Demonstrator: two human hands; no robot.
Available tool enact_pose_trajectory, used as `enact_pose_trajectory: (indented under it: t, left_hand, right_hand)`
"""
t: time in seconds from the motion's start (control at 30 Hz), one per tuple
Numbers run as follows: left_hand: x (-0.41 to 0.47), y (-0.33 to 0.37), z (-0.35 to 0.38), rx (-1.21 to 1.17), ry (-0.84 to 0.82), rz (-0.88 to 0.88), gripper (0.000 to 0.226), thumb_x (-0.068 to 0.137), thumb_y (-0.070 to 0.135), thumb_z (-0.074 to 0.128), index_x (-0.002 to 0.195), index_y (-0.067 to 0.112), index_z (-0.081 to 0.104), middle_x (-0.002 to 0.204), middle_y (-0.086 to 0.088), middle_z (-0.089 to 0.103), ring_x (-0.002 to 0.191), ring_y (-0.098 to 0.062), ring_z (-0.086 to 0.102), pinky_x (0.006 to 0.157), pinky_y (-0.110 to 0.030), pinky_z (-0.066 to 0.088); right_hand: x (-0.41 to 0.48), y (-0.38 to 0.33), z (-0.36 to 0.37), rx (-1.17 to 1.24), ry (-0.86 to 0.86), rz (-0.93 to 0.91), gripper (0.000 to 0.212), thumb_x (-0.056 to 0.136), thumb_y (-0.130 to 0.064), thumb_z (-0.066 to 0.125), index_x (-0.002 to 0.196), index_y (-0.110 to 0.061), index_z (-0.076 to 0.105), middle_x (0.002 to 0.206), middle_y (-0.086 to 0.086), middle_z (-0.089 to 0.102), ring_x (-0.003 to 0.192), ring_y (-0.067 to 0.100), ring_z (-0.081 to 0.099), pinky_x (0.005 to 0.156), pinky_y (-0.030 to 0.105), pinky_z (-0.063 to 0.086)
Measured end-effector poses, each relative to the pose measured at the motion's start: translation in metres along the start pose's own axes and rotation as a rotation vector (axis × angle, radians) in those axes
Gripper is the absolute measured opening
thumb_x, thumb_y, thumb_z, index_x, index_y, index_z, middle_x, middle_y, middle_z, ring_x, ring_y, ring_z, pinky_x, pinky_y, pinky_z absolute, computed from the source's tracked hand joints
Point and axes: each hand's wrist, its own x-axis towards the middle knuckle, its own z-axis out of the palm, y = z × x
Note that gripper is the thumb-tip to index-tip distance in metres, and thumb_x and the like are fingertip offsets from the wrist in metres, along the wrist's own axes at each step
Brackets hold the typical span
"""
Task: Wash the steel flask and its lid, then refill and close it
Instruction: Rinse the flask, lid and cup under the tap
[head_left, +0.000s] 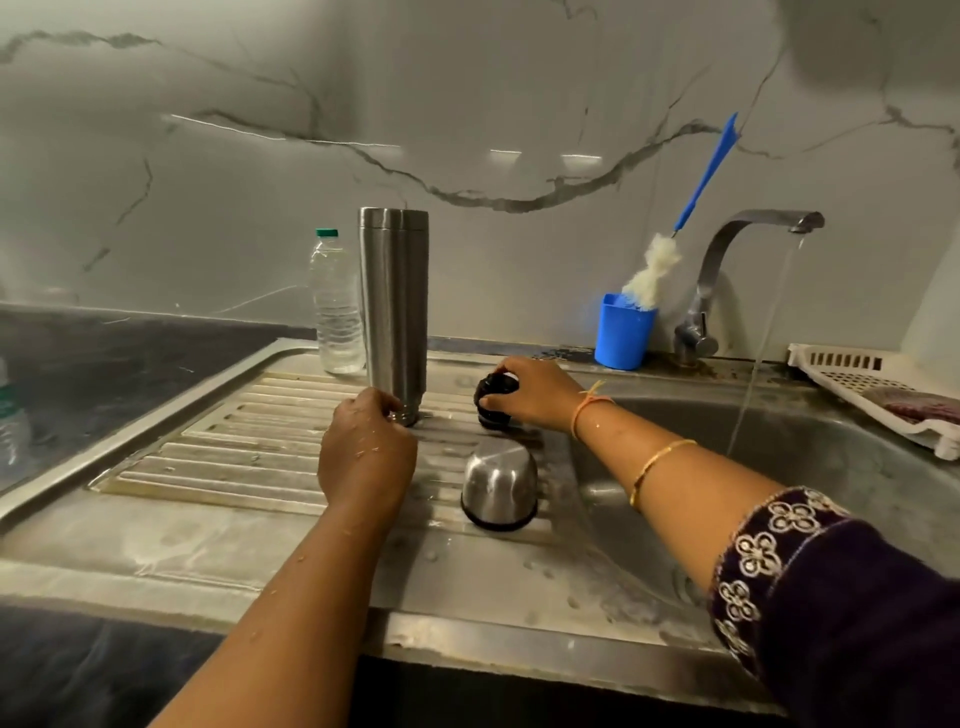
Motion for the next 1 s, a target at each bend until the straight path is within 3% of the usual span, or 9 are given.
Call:
enact_pose_trajectory:
  t: [0.2, 0.3, 0.4, 0.47, 0.57, 0.63, 0.77, 0.87, 1.0]
  left_hand:
    - [0.0, 0.0, 0.001, -0.012, -0.012, -0.009, 0.031, 0.088, 0.004, 0.049, 0.11, 0.022, 0.062, 0.114, -0.005, 0.058, 0.09, -0.019, 0.05, 0.073, -0.034, 0.044]
    - [0.0, 0.0, 0.001, -0.015, -0.015, -0.008, 0.031, 0.088, 0.004, 0.05, 0.111, 0.021, 0.062, 0.114, -0.004, 0.058, 0.09, -0.019, 0.05, 0.072, -0.033, 0.042]
    - [0.0, -0.001, 0.0, -0.019, -0.011, -0.006, 0.031, 0.087, 0.003, 0.05, 0.11, 0.021, 0.063, 0.114, -0.005, 0.059, 0.09, -0.018, 0.049, 0.071, -0.032, 0.041]
    - [0.001, -0.001, -0.001, -0.025, -0.002, -0.007, 0.032, 0.086, 0.002, 0.049, 0.108, 0.021, 0.063, 0.113, -0.005, 0.059, 0.089, -0.018, 0.049, 0.07, -0.032, 0.04]
    - [0.0, 0.0, -0.001, -0.013, -0.005, 0.0, 0.033, 0.086, 0.002, 0.048, 0.109, 0.02, 0.063, 0.113, -0.005, 0.06, 0.091, -0.021, 0.052, 0.07, -0.033, 0.04]
    - [-0.002, 0.001, -0.001, 0.003, -0.009, 0.009, 0.033, 0.086, 0.002, 0.048, 0.11, 0.02, 0.063, 0.114, -0.006, 0.06, 0.096, -0.025, 0.055, 0.072, -0.034, 0.042]
    - [-0.006, 0.0, -0.002, 0.016, -0.009, 0.032, 0.033, 0.087, 0.001, 0.048, 0.113, 0.019, 0.062, 0.115, -0.007, 0.059, 0.096, -0.025, 0.054, 0.072, -0.035, 0.043]
    - [-0.01, 0.004, -0.005, -0.008, 0.01, 0.077, 0.03, 0.09, 0.004, 0.049, 0.115, 0.016, 0.061, 0.116, -0.009, 0.06, 0.091, -0.02, 0.05, 0.075, -0.034, 0.043]
    - [-0.021, 0.019, -0.004, -0.048, 0.048, 0.174, 0.024, 0.093, 0.01, 0.053, 0.117, 0.012, 0.058, 0.114, -0.009, 0.062, 0.098, -0.02, 0.056, 0.078, -0.031, 0.043]
  right_hand:
    - [0.007, -0.005, 0.015, -0.006, -0.056, 0.025, 0.048, 0.088, -0.044, 0.058, 0.124, -0.015, 0.047, 0.12, 0.012, 0.059, 0.103, 0.029, 0.056, 0.087, 0.038, 0.047]
    - [0.001, -0.003, 0.016, 0.026, -0.076, 0.04, 0.068, 0.085, -0.046, 0.062, 0.14, -0.018, 0.032, 0.133, 0.014, 0.052, 0.114, 0.032, 0.053, 0.095, 0.039, 0.045]
    - [-0.011, -0.005, 0.008, 0.056, 0.021, 0.057, 0.083, 0.084, -0.054, 0.059, 0.148, -0.02, 0.018, 0.145, 0.016, 0.036, 0.129, 0.035, 0.04, 0.104, 0.043, 0.038]
    - [-0.025, -0.012, -0.002, 0.082, 0.104, 0.016, 0.072, 0.086, -0.058, 0.053, 0.142, -0.018, 0.033, 0.14, 0.014, 0.041, 0.126, 0.032, 0.042, 0.104, 0.044, 0.039]
    - [-0.053, -0.028, -0.016, 0.156, 0.041, -0.097, 0.053, 0.089, -0.06, 0.046, 0.112, -0.015, 0.06, 0.109, 0.006, 0.063, 0.099, 0.022, 0.058, 0.089, 0.04, 0.05]
    - [-0.073, -0.037, -0.017, 0.137, -0.122, -0.134, 0.055, 0.088, -0.063, 0.043, 0.113, -0.018, 0.06, 0.104, 0.004, 0.062, 0.097, 0.019, 0.059, 0.086, 0.037, 0.051]
    - [-0.095, -0.032, -0.006, -0.107, -0.292, -0.219, 0.065, 0.084, -0.063, 0.051, 0.137, -0.028, 0.039, 0.129, 0.007, 0.048, 0.115, 0.024, 0.049, 0.099, 0.041, 0.044]
    - [-0.104, -0.013, -0.016, -0.022, -0.246, -0.198, 0.058, 0.086, -0.048, 0.061, 0.135, -0.023, 0.04, 0.128, 0.006, 0.052, 0.109, 0.022, 0.053, 0.092, 0.032, 0.047]
    - [-0.113, 0.05, -0.044, 0.129, -0.113, 0.015, 0.052, 0.084, -0.04, 0.066, 0.128, -0.019, 0.047, 0.125, 0.006, 0.057, 0.103, 0.019, 0.055, 0.085, 0.028, 0.046]
